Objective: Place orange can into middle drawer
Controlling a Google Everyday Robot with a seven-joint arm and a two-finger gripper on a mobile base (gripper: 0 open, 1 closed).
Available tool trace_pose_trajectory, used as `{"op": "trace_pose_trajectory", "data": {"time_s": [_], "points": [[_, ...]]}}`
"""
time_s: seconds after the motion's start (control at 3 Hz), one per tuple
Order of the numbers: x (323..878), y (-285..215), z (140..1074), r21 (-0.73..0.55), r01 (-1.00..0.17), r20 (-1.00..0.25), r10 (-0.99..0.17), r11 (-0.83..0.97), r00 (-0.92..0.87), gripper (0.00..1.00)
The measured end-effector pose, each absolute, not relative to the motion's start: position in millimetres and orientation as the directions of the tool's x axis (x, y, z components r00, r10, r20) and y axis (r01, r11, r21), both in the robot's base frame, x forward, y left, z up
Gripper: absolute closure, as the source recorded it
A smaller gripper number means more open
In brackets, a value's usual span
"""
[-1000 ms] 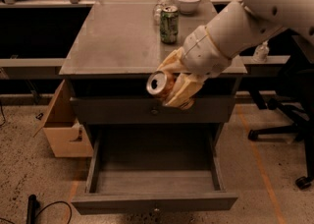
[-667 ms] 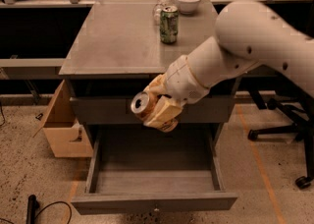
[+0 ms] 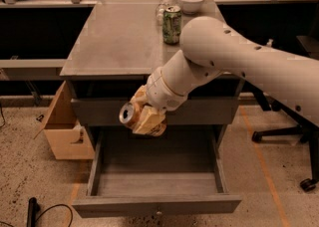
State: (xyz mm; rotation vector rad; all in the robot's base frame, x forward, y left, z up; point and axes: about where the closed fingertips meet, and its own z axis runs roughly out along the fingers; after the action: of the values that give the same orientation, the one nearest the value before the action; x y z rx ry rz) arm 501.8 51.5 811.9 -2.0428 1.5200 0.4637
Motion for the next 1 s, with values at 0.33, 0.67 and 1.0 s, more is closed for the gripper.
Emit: {"op": "trace_pose_trajectory", "data": {"time_s": [0.33, 0.67, 1.0], "points": [[513, 42, 784, -0.210, -0.968, -0.557, -0.797, -0.134, 0.232, 1.00], [523, 13, 697, -0.181, -0.983, -0.524, -0.843, -0.035, 0.126, 1.00], [543, -11, 617, -0.208, -0.978, -0.488, -0.868, 0.010, 0.095, 1.00]]}}
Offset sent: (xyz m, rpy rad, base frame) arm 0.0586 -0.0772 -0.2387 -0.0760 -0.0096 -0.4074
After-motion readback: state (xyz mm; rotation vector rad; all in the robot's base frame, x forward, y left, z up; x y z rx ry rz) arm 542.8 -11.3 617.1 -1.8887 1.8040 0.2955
